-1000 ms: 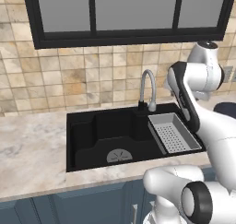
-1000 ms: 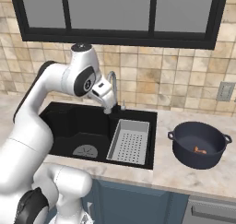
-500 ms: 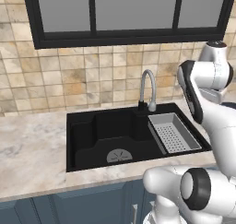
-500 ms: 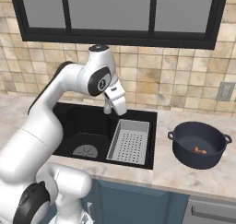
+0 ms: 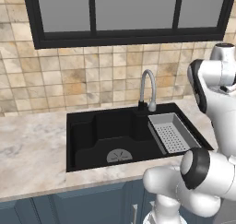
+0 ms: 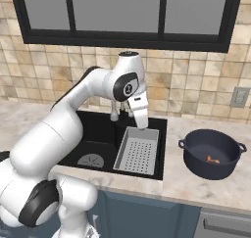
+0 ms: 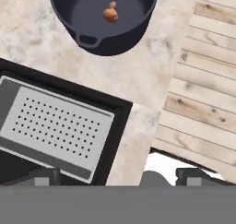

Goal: Dump the mushroom from the pot into the sink. Then turn on the water and wash the mushroom. Then turn off the water and put the mushroom back in the pot.

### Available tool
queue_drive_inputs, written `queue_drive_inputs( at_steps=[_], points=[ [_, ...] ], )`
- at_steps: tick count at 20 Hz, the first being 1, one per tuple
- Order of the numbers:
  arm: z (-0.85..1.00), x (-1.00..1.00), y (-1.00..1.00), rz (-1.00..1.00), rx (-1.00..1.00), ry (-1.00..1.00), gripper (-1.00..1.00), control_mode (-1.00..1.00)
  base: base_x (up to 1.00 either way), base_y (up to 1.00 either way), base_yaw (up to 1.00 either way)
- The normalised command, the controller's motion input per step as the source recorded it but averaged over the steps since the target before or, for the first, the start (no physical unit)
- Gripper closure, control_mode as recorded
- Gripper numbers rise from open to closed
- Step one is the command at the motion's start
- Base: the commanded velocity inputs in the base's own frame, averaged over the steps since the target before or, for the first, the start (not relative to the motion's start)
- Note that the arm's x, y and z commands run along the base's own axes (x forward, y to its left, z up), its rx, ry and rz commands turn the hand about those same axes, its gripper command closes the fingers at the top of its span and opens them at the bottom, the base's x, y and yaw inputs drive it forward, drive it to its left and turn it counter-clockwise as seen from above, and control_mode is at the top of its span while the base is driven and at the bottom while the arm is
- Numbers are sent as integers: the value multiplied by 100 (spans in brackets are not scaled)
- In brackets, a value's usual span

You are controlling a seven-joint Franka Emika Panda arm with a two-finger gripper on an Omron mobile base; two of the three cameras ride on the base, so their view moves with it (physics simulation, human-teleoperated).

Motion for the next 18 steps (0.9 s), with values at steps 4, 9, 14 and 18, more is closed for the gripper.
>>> queue_drive_inputs(
  at_steps=[4,9,14,18],
  points=[
    [-13,-3,-61,-30,6,8,-100,-100,0,0,0],
    [-15,-6,-53,-28,3,2,-100,-100,0,0,0],
    [-20,-13,-48,-18,0,-2,-100,-100,0,0,0],
    [-16,-15,-47,-10,4,-4,-100,-100,0,0,0]
  ],
)
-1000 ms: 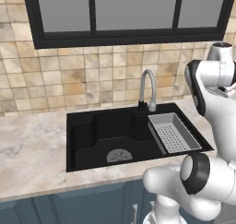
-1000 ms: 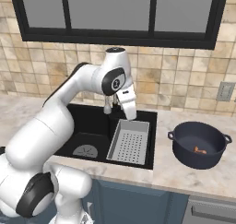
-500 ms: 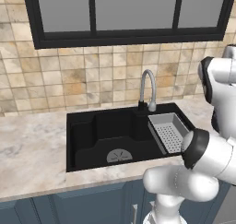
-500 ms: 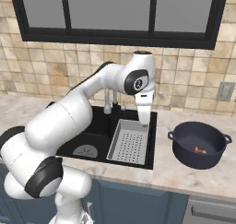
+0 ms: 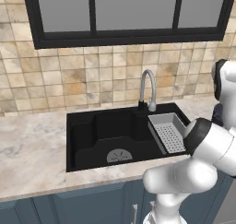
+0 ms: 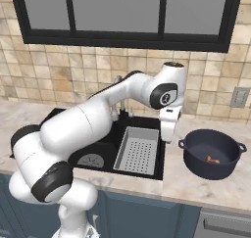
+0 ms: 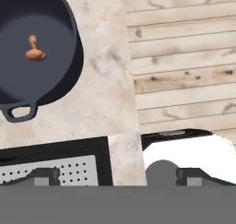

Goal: Dump the mushroom from the pot into the sink. Then turn on the water and wash the mushroom. Then turn off the water and put the mushroom back in the pot.

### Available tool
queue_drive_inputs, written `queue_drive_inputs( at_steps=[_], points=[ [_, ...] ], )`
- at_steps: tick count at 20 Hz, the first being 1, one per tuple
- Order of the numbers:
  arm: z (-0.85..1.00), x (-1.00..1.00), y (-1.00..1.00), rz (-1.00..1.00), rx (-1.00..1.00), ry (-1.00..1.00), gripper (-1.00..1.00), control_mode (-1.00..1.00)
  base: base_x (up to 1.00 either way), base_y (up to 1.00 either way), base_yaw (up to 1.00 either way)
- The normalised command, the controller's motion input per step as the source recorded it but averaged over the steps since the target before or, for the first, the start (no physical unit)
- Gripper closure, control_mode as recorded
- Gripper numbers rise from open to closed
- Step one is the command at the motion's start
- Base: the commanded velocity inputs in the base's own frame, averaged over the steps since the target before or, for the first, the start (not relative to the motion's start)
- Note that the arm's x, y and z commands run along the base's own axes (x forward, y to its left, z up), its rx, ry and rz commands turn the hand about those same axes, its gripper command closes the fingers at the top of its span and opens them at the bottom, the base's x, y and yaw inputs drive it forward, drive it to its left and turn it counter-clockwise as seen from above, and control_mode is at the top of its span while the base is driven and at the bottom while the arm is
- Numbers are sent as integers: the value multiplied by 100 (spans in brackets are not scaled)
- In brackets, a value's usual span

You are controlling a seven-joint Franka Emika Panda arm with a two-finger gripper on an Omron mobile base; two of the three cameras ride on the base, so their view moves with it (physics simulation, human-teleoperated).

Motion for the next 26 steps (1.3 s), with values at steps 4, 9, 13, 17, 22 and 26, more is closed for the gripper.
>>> queue_drive_inputs(
  at_steps=[4,9,13,17,22,26],
  points=[
    [-17,-2,-43,-7,6,-7,-100,-100,0,0,0],
    [-23,0,-23,0,3,-10,-100,-100,0,0,0],
    [-29,0,-16,0,0,-4,-100,-100,0,0,0],
    [-27,0,-13,0,0,0,-100,-100,0,0,0],
    [-27,0,-13,0,0,0,-100,-100,0,0,0],
    [-26,0,-17,0,0,0,-100,-100,0,0,0]
  ],
)
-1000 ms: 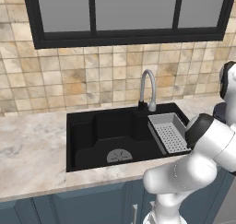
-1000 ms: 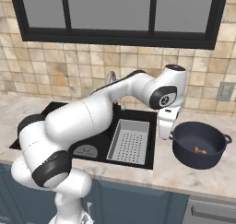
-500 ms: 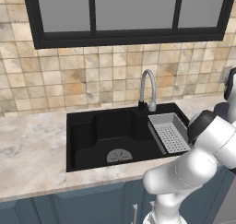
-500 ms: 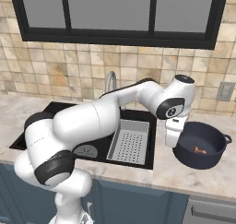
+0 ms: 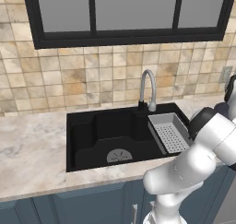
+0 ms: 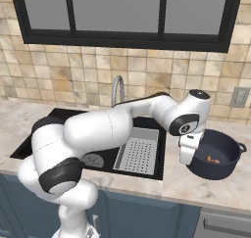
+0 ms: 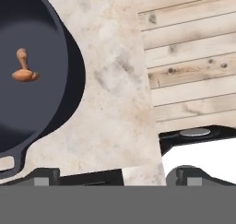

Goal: Dump the mushroom from the pot into the sink. Then turn on the water and wash the mushroom. Then turn off the water and put the mushroom back in the pot.

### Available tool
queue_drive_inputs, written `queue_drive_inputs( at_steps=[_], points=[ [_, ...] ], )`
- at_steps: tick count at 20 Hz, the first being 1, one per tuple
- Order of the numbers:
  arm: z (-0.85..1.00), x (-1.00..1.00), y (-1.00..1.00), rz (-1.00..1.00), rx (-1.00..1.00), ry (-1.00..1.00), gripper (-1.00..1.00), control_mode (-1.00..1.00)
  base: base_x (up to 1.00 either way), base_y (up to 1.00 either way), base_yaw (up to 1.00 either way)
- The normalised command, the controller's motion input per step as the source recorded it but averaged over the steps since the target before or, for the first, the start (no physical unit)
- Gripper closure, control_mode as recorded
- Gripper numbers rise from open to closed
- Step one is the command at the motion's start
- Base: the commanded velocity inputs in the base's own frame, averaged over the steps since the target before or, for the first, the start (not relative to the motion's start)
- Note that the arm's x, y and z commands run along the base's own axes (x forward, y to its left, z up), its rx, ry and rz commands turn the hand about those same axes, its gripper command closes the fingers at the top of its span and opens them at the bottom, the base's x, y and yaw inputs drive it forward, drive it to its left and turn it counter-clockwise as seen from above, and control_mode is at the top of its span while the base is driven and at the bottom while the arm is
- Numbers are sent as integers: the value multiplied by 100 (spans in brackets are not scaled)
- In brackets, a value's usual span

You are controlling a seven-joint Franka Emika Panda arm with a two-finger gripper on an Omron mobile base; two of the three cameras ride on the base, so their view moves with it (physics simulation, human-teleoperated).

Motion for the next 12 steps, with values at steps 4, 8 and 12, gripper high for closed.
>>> queue_drive_inputs(
  at_steps=[4,8,12],
  points=[
    [-22,0,-24,0,0,0,-100,-100,0,0,0],
    [-18,1,-28,0,1,0,-100,-100,0,0,0],
    [-14,3,-29,0,1,0,-100,-100,0,0,0]
  ],
)
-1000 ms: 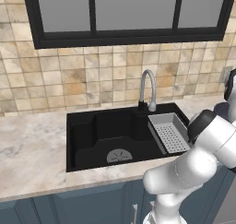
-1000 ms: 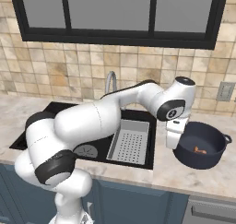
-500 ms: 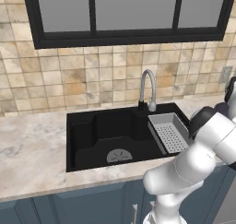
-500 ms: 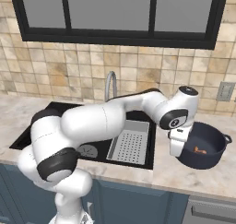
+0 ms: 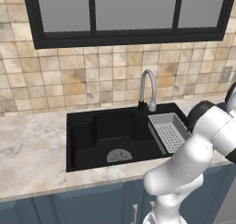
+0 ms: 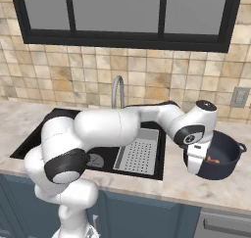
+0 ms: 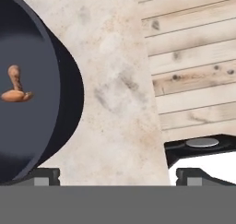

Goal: Dump the mushroom from the pot into the sink. Then turn on the water and wash the mushroom. Then turn off the water and put the mushroom back in the pot.

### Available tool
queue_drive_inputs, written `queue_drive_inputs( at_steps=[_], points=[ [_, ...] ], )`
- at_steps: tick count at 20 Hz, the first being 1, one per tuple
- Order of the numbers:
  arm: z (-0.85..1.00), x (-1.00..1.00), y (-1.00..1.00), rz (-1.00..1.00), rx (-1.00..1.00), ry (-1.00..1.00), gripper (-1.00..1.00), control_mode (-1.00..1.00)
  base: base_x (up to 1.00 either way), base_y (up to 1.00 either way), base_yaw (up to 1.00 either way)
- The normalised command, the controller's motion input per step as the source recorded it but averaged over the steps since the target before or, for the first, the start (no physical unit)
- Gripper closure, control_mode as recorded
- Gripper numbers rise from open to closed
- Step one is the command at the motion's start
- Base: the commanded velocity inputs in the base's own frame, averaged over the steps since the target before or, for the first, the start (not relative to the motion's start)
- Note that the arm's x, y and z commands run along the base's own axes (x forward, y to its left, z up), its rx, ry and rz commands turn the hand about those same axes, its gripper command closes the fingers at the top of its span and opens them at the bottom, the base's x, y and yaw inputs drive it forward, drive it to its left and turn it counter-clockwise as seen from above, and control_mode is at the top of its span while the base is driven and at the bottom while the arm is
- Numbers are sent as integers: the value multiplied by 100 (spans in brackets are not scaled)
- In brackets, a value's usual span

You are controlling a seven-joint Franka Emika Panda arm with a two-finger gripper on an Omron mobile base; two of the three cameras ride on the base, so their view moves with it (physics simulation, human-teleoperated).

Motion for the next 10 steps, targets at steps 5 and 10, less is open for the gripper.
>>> queue_drive_inputs(
  at_steps=[5,10],
  points=[
    [-6,6,-25,0,1,0,-100,-100,0,0,0],
    [-5,11,-18,0,0,0,-100,-100,0,0,0]
  ],
)
